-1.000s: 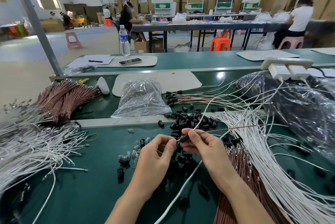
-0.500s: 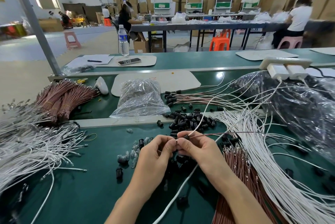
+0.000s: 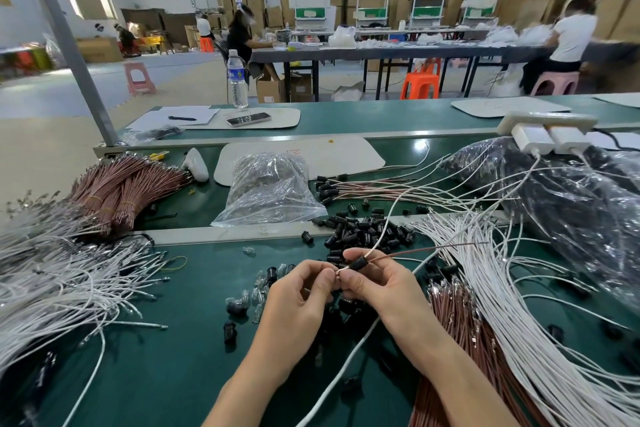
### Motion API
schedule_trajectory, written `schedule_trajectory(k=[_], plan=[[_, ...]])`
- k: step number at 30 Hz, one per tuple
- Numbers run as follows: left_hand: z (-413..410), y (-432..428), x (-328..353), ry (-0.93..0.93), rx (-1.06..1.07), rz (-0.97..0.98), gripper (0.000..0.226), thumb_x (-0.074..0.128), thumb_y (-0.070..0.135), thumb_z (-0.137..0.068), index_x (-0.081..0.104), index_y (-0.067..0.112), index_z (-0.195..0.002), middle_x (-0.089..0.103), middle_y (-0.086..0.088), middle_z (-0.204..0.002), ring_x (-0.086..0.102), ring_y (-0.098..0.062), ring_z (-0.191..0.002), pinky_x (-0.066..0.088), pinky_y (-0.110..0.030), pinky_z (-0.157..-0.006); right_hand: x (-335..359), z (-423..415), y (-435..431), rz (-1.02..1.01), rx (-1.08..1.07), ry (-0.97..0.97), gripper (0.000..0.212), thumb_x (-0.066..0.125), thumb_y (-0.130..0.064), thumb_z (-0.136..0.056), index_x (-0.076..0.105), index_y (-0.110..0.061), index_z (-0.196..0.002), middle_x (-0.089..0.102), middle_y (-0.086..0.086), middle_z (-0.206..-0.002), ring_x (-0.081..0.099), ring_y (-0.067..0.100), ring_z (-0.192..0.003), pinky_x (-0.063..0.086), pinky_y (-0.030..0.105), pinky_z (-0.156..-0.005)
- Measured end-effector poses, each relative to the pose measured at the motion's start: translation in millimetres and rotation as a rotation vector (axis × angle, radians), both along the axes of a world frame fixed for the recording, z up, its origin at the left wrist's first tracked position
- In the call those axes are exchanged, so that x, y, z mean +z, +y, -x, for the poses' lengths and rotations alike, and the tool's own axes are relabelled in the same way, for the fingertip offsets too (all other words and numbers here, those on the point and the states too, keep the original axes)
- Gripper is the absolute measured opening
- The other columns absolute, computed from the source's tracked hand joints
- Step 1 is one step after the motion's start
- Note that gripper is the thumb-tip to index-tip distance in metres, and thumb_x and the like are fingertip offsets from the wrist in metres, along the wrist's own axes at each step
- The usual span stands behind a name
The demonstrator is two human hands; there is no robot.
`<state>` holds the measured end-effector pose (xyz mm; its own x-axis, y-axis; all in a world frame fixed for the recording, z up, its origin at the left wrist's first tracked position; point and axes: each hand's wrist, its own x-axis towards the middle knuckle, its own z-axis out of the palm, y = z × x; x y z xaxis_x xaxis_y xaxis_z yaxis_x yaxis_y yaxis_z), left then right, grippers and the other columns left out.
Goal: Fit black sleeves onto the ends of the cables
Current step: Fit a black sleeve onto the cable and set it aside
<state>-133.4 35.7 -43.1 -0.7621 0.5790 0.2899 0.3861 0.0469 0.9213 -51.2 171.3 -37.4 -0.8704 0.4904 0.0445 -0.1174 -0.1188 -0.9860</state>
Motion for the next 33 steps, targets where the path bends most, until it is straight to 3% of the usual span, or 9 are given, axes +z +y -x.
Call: schedule_trajectory(k=[4, 9, 18, 21, 25, 29, 33], plan=[[-0.4, -0.5, -0.4, -0.008, 0.015, 0.004, 0.014, 0.06, 0.019, -0.101, 0.071, 0.024, -0.095, 0.075, 0.01, -0.084, 0.068, -0.007, -0.076, 0.053, -0.021, -0.072, -1.0, -0.7, 0.3, 0.008, 0.006, 0.0, 0.027, 0.076, -0.015, -0.087, 0.07, -0.021, -0.113, 0.078, 0.006, -0.09, 0.076, 0.016, -0.09, 0.057, 0.02, -0.077], [0.7, 0.0, 0.8, -0.019, 0.013, -0.003, 0.012, 0.062, 0.026, -0.1, 0.071, 0.027, -0.092, 0.074, 0.013, -0.083, 0.068, -0.004, -0.076, 0.051, -0.016, -0.07, -1.3, -0.6, 1.1, 0.0, -0.006, 0.005, 0.026, 0.074, -0.009, -0.09, 0.07, -0.021, -0.112, 0.077, 0.004, -0.086, 0.075, 0.015, -0.087, 0.058, 0.021, -0.077], [2.1, -0.2, -1.9, -0.015, 0.008, 0.004, 0.014, 0.063, 0.028, -0.1, 0.07, 0.029, -0.088, 0.073, 0.008, -0.081, 0.066, -0.01, -0.073, 0.052, -0.022, -0.068, 0.4, -1.2, -0.1, -0.041, -0.049, 0.018, 0.023, 0.074, -0.008, -0.09, 0.073, -0.023, -0.107, 0.075, 0.001, -0.082, 0.073, 0.012, -0.079, 0.057, 0.02, -0.074], [2.0, -0.3, -3.1, -0.017, 0.0, 0.009, 0.013, 0.063, 0.029, -0.099, 0.07, 0.031, -0.088, 0.072, 0.007, -0.08, 0.065, -0.014, -0.073, 0.053, -0.027, -0.069, 0.7, -1.6, -0.4, -0.066, -0.054, 0.009, 0.022, 0.075, -0.01, -0.089, 0.074, -0.028, -0.103, 0.076, 0.002, -0.083, 0.073, 0.014, -0.081, 0.058, 0.023, -0.078], [2.5, -0.3, -2.5, -0.003, -0.008, 0.009, 0.012, 0.062, 0.031, -0.099, 0.068, 0.037, -0.091, 0.072, 0.009, -0.08, 0.065, -0.012, -0.072, 0.053, -0.024, -0.067, 1.4, -2.1, -0.3, -0.077, -0.055, 0.002, 0.025, 0.076, -0.013, -0.09, 0.075, -0.037, -0.097, 0.077, 0.003, -0.087, 0.074, 0.015, -0.084, 0.058, 0.023, -0.081], [1.9, -0.2, -3.0, 0.025, -0.017, 0.019, 0.012, 0.062, 0.032, -0.099, 0.068, 0.04, -0.092, 0.071, 0.009, -0.079, 0.064, -0.015, -0.071, 0.053, -0.027, -0.066, 3.3, -2.6, -1.3, -0.069, -0.057, 0.018, 0.027, 0.075, -0.011, -0.089, 0.075, -0.037, -0.097, 0.077, 0.001, -0.085, 0.074, 0.012, -0.081, 0.055, 0.017, -0.076], [1.8, 0.1, -4.0, 0.051, 0.001, 0.03, 0.012, 0.059, 0.035, -0.101, 0.066, 0.039, -0.093, 0.071, 0.009, -0.08, 0.063, -0.017, -0.071, 0.052, -0.029, -0.065, 4.1, -2.9, -3.3, -0.049, -0.044, 0.033, 0.026, 0.074, -0.011, -0.09, 0.075, -0.035, -0.098, 0.077, 0.003, -0.089, 0.075, 0.014, -0.087, 0.057, 0.019, -0.078]])
